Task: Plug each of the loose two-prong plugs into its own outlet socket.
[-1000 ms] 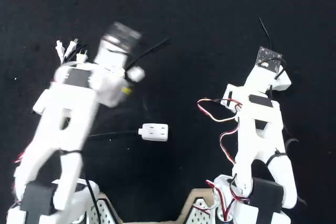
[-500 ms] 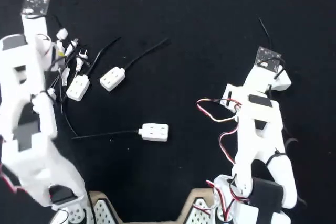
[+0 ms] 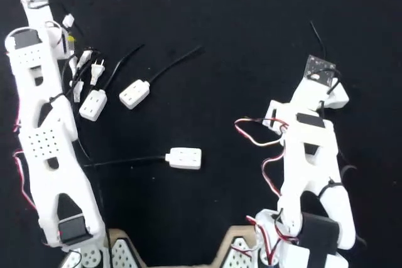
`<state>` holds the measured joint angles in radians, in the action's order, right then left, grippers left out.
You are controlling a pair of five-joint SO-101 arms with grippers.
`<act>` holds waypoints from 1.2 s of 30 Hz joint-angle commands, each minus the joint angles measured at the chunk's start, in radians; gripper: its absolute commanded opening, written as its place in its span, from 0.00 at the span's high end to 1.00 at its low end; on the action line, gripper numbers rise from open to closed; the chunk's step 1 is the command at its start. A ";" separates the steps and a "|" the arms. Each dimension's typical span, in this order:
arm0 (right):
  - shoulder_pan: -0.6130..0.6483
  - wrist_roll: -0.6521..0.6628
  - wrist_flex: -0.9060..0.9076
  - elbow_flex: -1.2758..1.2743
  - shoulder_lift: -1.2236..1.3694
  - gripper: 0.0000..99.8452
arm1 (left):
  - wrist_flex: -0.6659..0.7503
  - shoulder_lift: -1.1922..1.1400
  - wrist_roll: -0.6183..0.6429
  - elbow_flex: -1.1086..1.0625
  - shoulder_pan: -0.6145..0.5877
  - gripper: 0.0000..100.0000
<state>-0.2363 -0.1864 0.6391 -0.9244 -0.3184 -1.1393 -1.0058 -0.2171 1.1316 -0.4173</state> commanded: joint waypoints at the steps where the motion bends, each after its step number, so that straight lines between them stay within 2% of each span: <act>1: 0.011 -0.008 -0.023 0.048 -0.036 0.82 | -0.058 -0.094 0.012 0.217 -0.002 0.80; 6: 0.011 -0.008 -0.023 0.048 -0.036 0.82 | -0.071 -0.212 0.012 0.338 -0.012 0.80; 13: 0.011 -0.008 -0.023 0.048 -0.036 0.82 | -0.089 -0.276 0.014 0.360 -0.004 0.80; 15: 0.011 -0.008 -0.023 0.048 -0.036 0.82 | -0.117 -0.264 0.015 0.361 -0.002 0.86; 17: 0.011 -0.008 -0.023 0.048 -0.036 0.82 | -0.150 -0.235 0.025 0.387 -0.005 0.98; 19: 0.011 -0.008 -0.023 0.048 -0.036 0.82 | -0.209 -0.204 0.084 0.449 -0.013 0.94; 22: 0.011 -0.008 -0.023 0.048 -0.036 0.82 | -0.290 -0.160 0.135 0.545 -0.019 0.97; 31: 0.011 -0.008 -0.023 0.048 -0.036 0.82 | -0.451 0.109 0.137 0.530 -0.016 0.97; 36: 0.011 -0.008 -0.023 0.048 -0.036 0.82 | -0.629 0.262 0.140 0.521 0.016 0.97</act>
<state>-0.2378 -0.1864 0.6391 -0.9244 -0.3184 -1.6456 -0.9168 -0.0898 1.6057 -0.4266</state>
